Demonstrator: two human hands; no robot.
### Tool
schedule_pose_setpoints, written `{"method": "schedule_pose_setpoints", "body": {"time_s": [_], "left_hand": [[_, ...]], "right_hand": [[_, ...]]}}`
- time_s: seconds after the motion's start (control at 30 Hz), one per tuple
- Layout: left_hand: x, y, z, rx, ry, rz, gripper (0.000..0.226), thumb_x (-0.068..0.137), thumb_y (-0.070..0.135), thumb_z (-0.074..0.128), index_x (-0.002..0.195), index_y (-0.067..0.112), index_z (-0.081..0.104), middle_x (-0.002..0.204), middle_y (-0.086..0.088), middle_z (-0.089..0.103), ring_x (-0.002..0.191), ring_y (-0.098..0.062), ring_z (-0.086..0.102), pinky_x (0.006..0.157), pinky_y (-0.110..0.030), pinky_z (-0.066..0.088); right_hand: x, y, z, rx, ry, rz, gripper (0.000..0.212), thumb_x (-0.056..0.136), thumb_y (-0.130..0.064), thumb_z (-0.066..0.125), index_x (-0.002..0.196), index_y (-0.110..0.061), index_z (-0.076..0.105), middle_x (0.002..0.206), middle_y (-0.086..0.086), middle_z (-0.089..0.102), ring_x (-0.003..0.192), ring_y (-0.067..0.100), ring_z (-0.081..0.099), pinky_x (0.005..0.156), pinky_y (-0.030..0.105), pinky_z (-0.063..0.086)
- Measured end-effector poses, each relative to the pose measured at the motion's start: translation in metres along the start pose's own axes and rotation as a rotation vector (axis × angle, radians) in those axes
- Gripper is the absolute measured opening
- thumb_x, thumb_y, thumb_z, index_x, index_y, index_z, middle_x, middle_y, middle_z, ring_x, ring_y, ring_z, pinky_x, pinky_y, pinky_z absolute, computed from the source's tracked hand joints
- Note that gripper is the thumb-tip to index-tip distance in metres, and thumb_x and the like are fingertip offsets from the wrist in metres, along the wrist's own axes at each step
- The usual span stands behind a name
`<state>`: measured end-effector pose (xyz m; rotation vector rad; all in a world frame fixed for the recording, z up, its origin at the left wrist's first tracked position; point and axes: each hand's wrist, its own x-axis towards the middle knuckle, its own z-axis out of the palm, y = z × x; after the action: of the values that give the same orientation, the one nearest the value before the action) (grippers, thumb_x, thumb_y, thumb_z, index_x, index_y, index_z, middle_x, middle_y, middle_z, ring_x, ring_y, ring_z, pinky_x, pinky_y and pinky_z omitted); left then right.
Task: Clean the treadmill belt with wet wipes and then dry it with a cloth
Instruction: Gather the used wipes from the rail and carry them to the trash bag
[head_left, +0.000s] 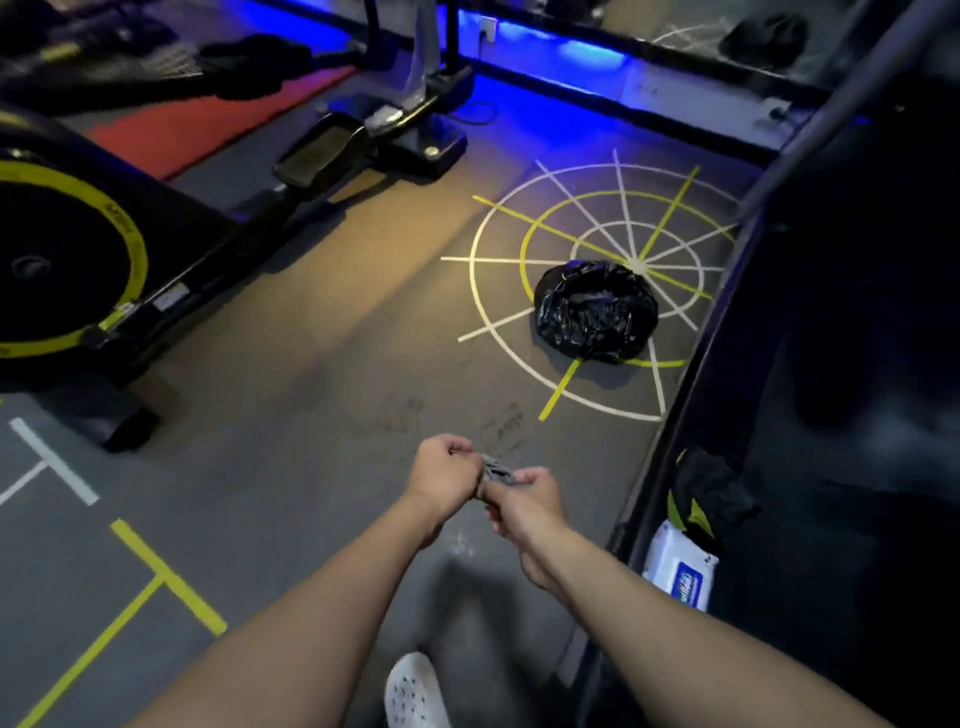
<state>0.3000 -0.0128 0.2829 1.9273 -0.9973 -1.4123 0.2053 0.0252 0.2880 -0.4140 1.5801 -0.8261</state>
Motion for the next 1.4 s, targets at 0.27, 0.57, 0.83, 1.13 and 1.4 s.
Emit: {"method": "schedule_pose_setpoints", "body": {"time_s": [0.27,0.57,0.83,1.13,1.4], "left_hand": [[0.086,0.08,-0.072,-0.015,-0.107,0.041,0.019,0.087,-0.006,0.056,0.075,0.009,0.059,0.062,-0.009,0.055,0.051,-0.018,0.044,0.051,-0.025,0.034],[0.203,0.177,-0.03,0.063,-0.235,0.077,0.014,0.087,-0.004,0.058,0.09,0.009,0.055,0.067,-0.009,0.056,0.051,-0.018,0.045,0.047,-0.023,0.036],[0.346,0.267,0.048,0.249,-0.428,0.135,0.018,0.078,-0.01,0.063,0.078,0.007,0.058,0.072,-0.013,0.064,0.06,-0.019,0.058,0.051,-0.024,0.045],[0.487,0.314,0.159,0.323,-0.558,0.075,0.02,0.084,-0.007,0.054,0.1,-0.003,0.064,0.069,-0.011,0.059,0.053,-0.014,0.049,0.048,-0.022,0.039],[0.686,0.3,0.302,0.617,-0.815,0.101,0.024,0.087,-0.002,0.051,0.105,0.012,0.058,0.079,-0.003,0.06,0.06,-0.018,0.054,0.059,-0.032,0.047]], "right_hand": [[0.052,-0.09,0.089,0.1,0.106,-0.043,0.032,0.083,0.005,0.061,0.079,-0.02,0.041,0.064,0.006,0.056,0.049,0.015,0.047,0.043,0.023,0.033],[0.16,-0.183,0.092,0.274,0.26,-0.006,0.018,0.085,0.001,0.057,0.089,-0.014,0.049,0.061,0.01,0.056,0.045,0.015,0.046,0.037,0.02,0.031],[0.294,-0.276,0.071,0.425,0.324,-0.02,0.035,0.066,-0.004,0.08,0.096,-0.001,0.064,0.075,0.013,0.066,0.06,0.017,0.053,0.052,0.029,0.04],[0.447,-0.335,0.023,0.554,0.473,0.058,0.024,0.089,0.009,0.052,0.072,-0.007,0.059,0.054,0.006,0.056,0.051,0.014,0.046,0.053,0.027,0.035],[0.663,-0.335,-0.026,0.74,0.698,0.173,0.019,0.094,0.003,0.048,0.106,-0.009,0.058,0.075,0.014,0.06,0.053,0.019,0.05,0.051,0.028,0.042]]}}
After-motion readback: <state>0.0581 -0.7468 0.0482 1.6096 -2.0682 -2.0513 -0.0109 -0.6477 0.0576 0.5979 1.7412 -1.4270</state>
